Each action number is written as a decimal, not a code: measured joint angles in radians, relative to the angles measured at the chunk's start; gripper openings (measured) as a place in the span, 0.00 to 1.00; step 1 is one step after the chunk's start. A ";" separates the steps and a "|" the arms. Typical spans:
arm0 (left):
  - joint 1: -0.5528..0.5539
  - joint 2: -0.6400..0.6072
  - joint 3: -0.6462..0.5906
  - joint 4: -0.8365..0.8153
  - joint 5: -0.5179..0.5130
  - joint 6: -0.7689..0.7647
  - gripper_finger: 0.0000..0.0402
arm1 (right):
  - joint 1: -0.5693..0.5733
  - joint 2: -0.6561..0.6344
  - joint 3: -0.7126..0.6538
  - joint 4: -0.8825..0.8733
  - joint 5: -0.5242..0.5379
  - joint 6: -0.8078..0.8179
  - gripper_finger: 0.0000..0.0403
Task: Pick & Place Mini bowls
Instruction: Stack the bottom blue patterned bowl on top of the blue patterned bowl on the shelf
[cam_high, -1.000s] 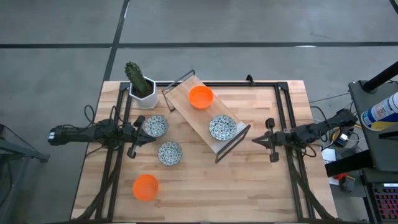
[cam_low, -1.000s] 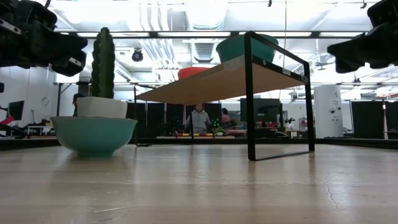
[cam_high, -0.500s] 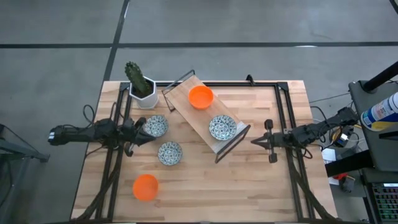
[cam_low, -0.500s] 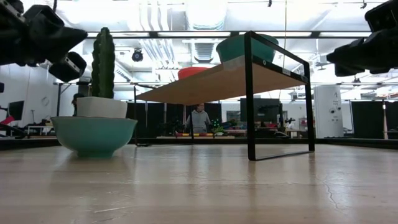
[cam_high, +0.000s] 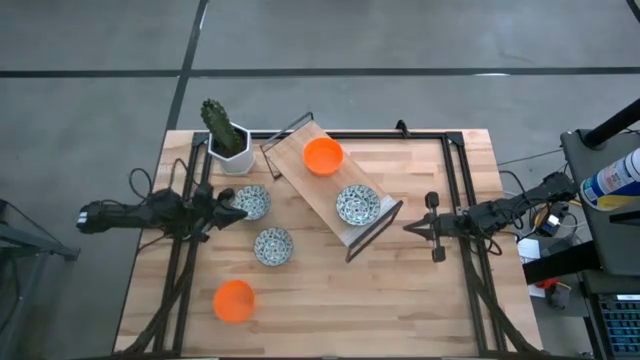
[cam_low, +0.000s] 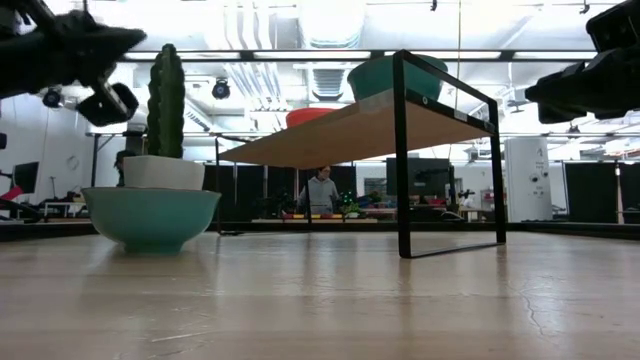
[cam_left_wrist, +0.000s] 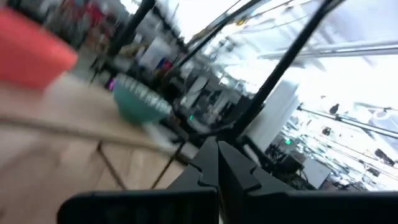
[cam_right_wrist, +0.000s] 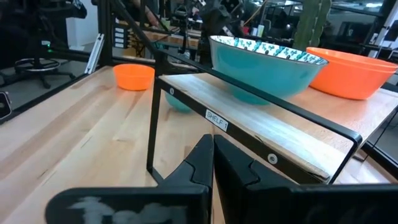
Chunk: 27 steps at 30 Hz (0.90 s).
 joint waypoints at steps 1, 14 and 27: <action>0.000 0.005 0.000 -0.011 0.000 -0.030 0.00 | 0.000 0.001 0.000 0.000 0.000 0.001 0.02; -0.030 0.200 0.111 0.001 -0.010 -0.187 0.22 | 0.000 0.000 0.001 0.000 0.000 0.000 0.02; -0.207 0.608 0.448 -0.187 -0.058 0.089 0.48 | 0.000 0.000 0.001 0.000 0.000 0.000 0.02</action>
